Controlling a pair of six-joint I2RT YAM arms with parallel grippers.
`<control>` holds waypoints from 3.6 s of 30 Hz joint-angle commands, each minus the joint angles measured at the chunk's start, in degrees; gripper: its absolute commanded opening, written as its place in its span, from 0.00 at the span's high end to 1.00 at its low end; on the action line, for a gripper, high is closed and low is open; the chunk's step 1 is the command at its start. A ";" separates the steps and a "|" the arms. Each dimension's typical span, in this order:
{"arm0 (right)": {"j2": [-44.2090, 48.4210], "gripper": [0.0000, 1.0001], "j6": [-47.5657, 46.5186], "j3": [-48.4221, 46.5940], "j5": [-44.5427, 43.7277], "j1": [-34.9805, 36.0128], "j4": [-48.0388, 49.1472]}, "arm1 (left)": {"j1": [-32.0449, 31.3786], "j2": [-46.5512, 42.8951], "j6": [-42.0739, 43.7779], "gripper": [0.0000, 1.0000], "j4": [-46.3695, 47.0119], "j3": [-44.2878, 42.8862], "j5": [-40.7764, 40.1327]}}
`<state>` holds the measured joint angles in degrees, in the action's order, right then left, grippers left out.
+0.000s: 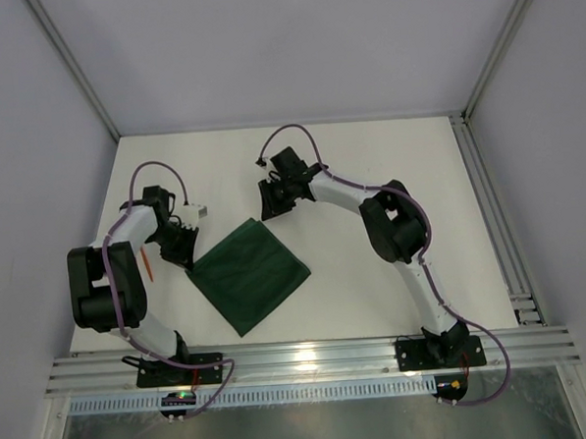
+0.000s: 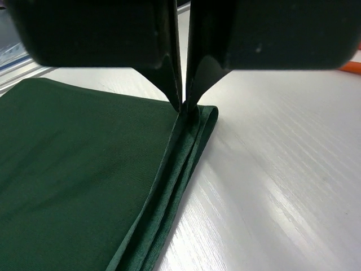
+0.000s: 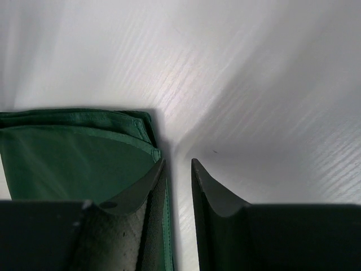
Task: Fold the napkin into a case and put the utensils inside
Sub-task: Pick up the top corner of the square-folded napkin from the center of the board, then fold the top corner of the square-folded napkin at the center of the board.
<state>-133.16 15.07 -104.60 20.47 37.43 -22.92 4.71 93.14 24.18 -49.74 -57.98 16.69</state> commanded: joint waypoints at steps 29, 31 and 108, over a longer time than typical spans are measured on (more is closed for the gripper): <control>-4.38 0.76 2.95 -1.14 4.84 1.42 5.08 | 0.56 -0.77 1.74 0.92 0.60 -0.12 -2.89; -4.47 0.79 3.12 -0.70 5.72 1.50 5.34 | 0.56 -0.68 1.74 0.91 0.60 -0.12 -2.54; 6.42 0.96 1.45 5.45 2.73 -0.16 15.27 | -0.05 16.55 7.37 1.00 -4.05 -15.24 4.41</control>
<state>-132.05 17.32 -99.44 24.40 37.91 -9.47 4.29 109.30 29.91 -54.74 -71.99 21.26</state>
